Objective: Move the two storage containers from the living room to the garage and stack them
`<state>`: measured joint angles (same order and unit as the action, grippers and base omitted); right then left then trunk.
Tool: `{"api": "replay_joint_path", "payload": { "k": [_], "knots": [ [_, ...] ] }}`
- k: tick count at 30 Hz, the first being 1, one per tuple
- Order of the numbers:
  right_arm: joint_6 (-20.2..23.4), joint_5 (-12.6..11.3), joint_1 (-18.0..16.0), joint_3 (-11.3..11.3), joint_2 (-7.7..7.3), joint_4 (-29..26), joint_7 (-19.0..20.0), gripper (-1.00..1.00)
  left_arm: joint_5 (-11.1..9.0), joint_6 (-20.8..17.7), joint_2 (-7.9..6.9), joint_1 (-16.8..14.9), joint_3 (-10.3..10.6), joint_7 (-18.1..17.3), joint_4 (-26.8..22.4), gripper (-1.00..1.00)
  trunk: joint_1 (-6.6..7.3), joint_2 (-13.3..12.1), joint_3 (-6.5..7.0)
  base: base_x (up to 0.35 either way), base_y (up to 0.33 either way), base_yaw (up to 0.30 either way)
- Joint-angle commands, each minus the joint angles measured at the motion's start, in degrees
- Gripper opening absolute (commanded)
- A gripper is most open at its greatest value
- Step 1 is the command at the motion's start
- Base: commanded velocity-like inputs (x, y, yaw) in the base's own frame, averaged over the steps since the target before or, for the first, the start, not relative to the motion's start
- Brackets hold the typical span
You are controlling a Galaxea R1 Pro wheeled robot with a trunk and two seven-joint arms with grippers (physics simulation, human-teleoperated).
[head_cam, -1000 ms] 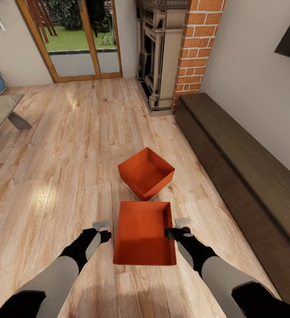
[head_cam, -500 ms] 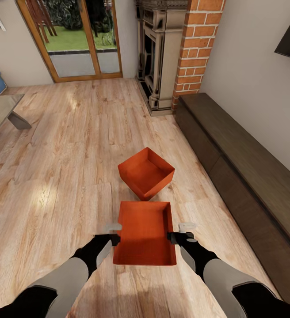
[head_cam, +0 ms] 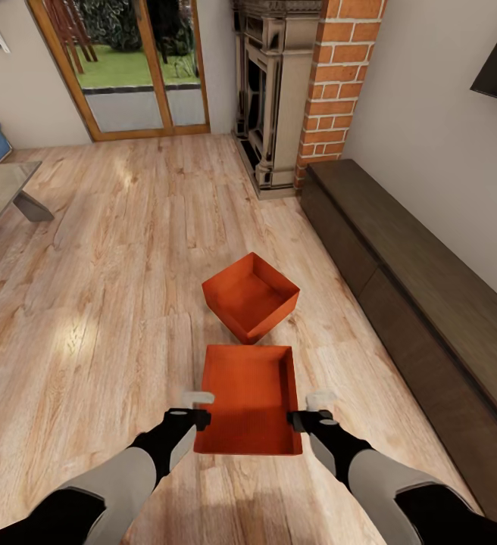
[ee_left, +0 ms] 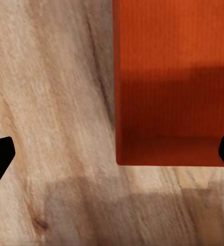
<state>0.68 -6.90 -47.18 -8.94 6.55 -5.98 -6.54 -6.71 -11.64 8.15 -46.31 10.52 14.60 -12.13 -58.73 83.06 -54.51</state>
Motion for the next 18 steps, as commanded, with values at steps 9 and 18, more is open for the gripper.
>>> {"api": "replay_joint_path", "payload": {
  "k": [9,18],
  "knots": [
    [0.1,-0.83,-0.02,-0.5,1.51,0.62,-0.23,1.0,-1.3,0.02,0.01,0.0,0.26,0.35,-0.63,1.0,0.0,0.02,-0.03,0.0,0.0,0.0],
    [0.17,-0.92,-0.02,-0.47,1.37,1.76,-0.14,1.0,-1.25,5.38,0.63,0.0,0.28,0.42,-0.94,1.0,0.0,0.02,-0.03,0.0,0.0,0.0]
  ]
}}
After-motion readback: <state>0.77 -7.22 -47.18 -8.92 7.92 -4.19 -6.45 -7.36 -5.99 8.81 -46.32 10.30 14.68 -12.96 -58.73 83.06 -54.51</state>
